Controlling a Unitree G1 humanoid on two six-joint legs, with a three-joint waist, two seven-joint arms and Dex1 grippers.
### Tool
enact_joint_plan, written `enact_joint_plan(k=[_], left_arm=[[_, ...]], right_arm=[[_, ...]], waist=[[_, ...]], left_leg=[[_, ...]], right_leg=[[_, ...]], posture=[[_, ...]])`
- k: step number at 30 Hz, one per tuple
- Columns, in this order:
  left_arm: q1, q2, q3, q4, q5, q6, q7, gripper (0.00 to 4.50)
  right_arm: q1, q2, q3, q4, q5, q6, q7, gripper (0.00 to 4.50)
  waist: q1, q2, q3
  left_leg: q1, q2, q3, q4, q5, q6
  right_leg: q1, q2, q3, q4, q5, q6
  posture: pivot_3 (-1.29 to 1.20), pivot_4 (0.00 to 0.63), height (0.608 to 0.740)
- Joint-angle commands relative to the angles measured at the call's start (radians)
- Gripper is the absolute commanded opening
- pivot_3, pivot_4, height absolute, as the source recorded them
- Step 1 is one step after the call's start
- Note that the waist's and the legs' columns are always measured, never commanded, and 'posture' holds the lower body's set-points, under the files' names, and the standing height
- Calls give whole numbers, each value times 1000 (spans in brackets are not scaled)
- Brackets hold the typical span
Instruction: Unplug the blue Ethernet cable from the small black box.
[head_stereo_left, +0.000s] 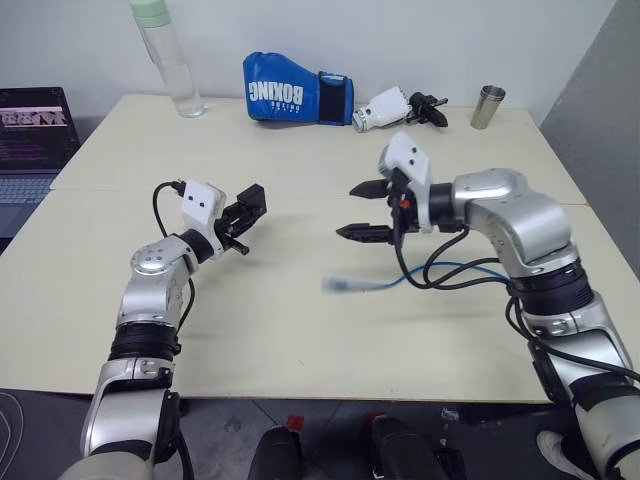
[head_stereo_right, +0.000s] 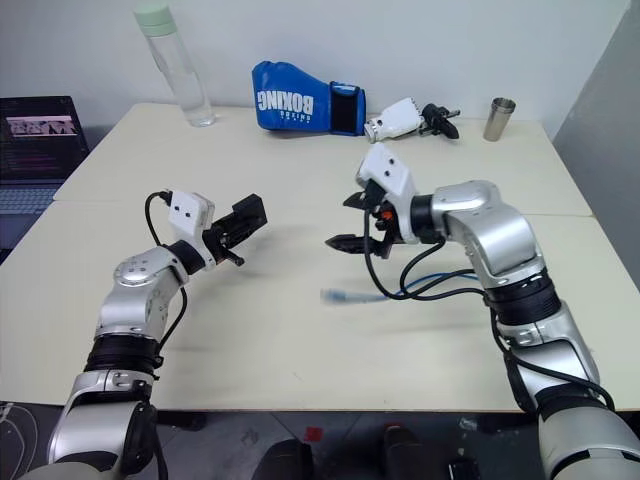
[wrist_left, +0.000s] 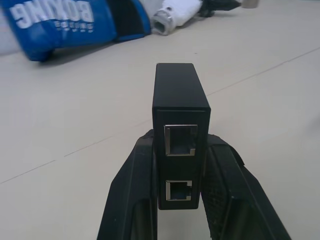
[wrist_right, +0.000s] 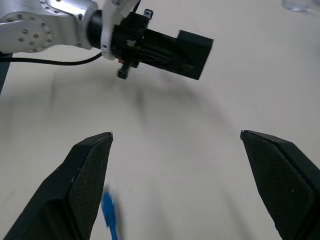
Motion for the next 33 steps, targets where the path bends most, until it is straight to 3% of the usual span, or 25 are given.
enact_joint_plan(k=[1, 10, 19, 21, 33], left_arm=[[-42, -32, 20, 71, 27, -97, 83, 786], [-66, -94, 48, 277, 19, -191, 172, 786], [-65, -104, 51, 357, 37, -251, 194, 786], [-66, -102, 54, 362, 35, -255, 192, 1492], [-49, -72, 63, 333, 26, -243, 167, 4145]], right_arm=[[-18, 47, 20, -36, -6, -1, -35, 4342], [-7, 90, 74, -15, -37, -31, -43, 4342], [-12, 105, 77, -7, -49, -28, -58, 4342], [-15, 106, 76, -4, -50, -28, -59, 4342], [-26, 107, 67, 1, -48, -21, -56, 4342]], waist=[[0, 0, 0], [0, 0, 0], [-1, 0, 0], [-1, 0, 0], [-1, 0, 0]], left_leg=[[0, 0, 0, 0, 0, 0], [0, 0, 0, 0, 0, 0], [0, 0, 0, 0, 1, -2], [0, 0, 0, 0, 1, -2], [0, 0, 0, 0, 1, -2]], right_leg=[[0, 0, 0, 0, 0, 0], [0, 0, 0, 0, 0, 0], [0, 0, -1, 0, 0, 0], [0, 0, -1, 0, 0, 0], [0, 0, -1, 0, 0, 0]], posture=[[0, 150, 740], [0, 150, 740], [0, 150, 740], [0, 150, 740], [0, 150, 740]])
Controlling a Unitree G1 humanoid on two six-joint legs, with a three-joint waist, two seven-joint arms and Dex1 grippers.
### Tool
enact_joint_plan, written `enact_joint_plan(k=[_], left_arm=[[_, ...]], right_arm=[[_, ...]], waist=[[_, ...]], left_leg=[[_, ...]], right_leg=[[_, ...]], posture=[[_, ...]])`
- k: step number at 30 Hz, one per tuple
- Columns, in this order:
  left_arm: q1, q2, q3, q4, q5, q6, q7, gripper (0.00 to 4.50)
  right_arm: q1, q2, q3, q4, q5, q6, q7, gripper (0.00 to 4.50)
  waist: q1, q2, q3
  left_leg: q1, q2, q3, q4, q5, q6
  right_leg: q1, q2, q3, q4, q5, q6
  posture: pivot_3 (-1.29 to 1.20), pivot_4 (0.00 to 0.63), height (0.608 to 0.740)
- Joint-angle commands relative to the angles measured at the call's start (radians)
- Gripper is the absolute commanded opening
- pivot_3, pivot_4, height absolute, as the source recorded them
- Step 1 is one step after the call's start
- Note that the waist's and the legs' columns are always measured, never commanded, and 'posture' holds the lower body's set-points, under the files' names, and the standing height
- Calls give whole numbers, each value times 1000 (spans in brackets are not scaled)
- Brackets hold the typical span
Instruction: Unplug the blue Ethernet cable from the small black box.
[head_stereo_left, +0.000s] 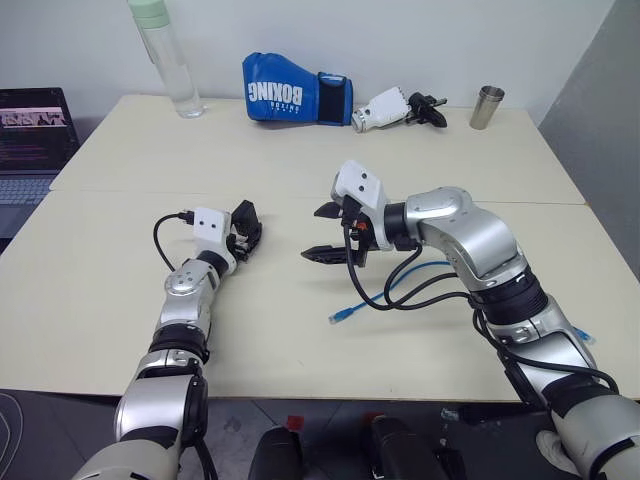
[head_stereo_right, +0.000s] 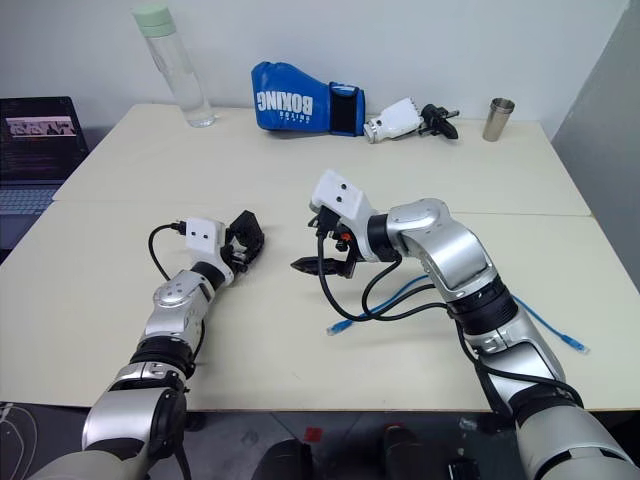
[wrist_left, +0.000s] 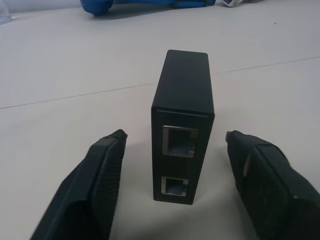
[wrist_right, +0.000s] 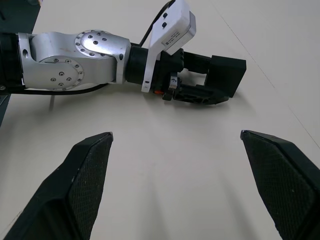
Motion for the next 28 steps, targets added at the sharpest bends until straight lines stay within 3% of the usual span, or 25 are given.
enact_joint_plan(k=[1, 7, 14, 21, 25, 28], left_arm=[[18, 28, 18, -47, -7, 5, -16, 4145], [95, 70, 20, -204, -9, 38, -32, 4145], [233, 223, 50, -655, -33, 259, -43, 4145], [315, 387, 33, -1005, -174, 550, -272, 4145], [353, 477, 58, -1060, -253, 630, -414, 4145], [365, 499, 80, -1057, -291, 671, -447, 4145]], right_arm=[[-27, 5, -21, -12, 3, -7, -3, 4342], [-23, -3, -31, -31, 11, 6, -2, 4342], [51, -85, -112, -154, 70, 67, -7, 4342], [271, -190, -253, -297, 121, -46, 10, 4342], [420, -269, -309, -344, 124, -185, 64, 4342], [452, -295, -337, -340, 154, -175, 66, 4342]], waist=[[0, 0, 0], [-2, 0, 0], [1, 0, 0], [1, -1, 0], [0, 0, 0], [-3, 1, 1]], left_leg=[[0, 0, 0, 0, 0, 0], [0, 0, 0, 0, 0, 0], [0, 1, 0, -1, 0, -1], [0, 0, 0, -1, -1, 1], [0, 0, -1, -2, -1, 1], [2, 0, 0, -2, -1, 2]], right_leg=[[0, 0, 0, 0, 0, 0], [0, 0, 0, 0, 0, 0], [-1, 0, 0, 0, 0, 0], [2, -1, 0, -1, 0, 0], [1, 0, -1, -2, -1, 0], [1, 0, 0, -2, -1, 0]], posture=[[0, 150, 740], [0, 150, 740], [0, 150, 740], [0, 150, 740], [0, 150, 740], [0, 150, 740]])
